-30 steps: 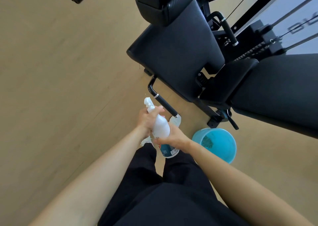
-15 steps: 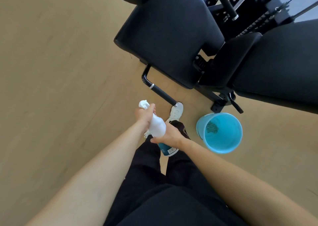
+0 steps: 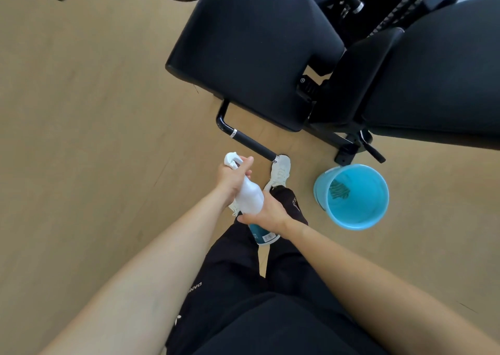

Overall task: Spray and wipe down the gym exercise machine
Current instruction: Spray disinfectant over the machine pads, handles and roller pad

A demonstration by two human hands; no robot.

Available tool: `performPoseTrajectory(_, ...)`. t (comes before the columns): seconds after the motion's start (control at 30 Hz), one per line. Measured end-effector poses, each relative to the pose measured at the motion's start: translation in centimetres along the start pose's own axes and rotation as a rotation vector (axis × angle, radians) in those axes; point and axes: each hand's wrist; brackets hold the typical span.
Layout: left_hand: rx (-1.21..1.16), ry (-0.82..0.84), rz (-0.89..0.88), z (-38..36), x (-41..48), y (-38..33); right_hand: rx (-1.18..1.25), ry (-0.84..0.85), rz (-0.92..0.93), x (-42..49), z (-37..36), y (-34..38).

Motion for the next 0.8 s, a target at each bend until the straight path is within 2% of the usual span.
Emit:
performPoseTrajectory(0.17,0.073,-0.059,0.046,-0.1,-0.2,-0.2,0.04,0.031,0.032,-0.6,-0.4,0.2)
performPoseTrajectory(0.37,0.089,-0.009,-0.131,0.3,-1.2,-0.1,0.075,-0.016,0.014,-1.0,-0.6,-0.1)
performPoseTrajectory(0.5,0.087,-0.062,-0.216,-0.2,-1.6,0.2,0.0,0.02,0.03,-1.5,0.6,0.1)
performPoseTrajectory(0.6,0.162,-0.067,-0.257,-0.8,-1.6,1.1,-0.027,-0.031,0.042,-1.7,2.2,-0.3)
performPoseTrajectory(0.8,0.358,-0.23,-0.263,-0.5,-0.2,3.6,-0.003,-0.104,-0.012,-1.2,5.2,-3.3)
Point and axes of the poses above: each hand's wrist, its own x-axis towards the middle knuckle, its own z-axis out of the back of the hand, y = z × x, and after that the axes turned 8 degrees about x, right-handed
